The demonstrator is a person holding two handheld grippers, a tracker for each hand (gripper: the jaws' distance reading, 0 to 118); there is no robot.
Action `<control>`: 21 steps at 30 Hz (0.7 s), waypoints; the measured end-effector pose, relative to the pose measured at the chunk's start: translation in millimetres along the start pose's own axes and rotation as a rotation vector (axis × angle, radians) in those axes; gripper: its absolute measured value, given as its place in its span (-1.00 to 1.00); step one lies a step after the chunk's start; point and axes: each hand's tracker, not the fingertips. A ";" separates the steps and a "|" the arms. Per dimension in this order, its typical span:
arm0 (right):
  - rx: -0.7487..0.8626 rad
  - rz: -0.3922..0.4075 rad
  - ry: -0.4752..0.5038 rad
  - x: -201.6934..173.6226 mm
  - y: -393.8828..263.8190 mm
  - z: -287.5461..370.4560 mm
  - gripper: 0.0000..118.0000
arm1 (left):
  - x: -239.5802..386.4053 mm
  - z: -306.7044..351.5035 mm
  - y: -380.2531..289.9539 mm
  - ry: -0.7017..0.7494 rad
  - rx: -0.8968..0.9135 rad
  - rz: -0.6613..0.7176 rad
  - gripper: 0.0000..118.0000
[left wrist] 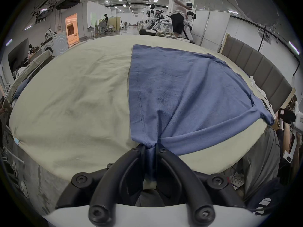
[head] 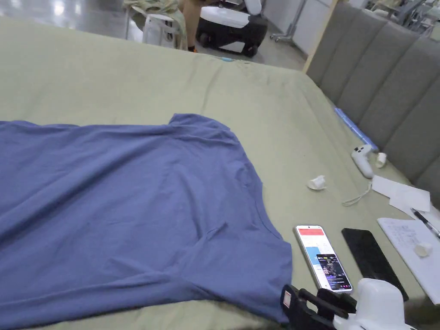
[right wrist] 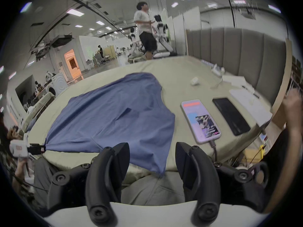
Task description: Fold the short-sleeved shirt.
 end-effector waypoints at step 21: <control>0.039 0.202 0.029 -33.7 89.5 -56.8 -0.86 | -7.3 29.8 81.9 -0.023 0.267 -0.019 -0.85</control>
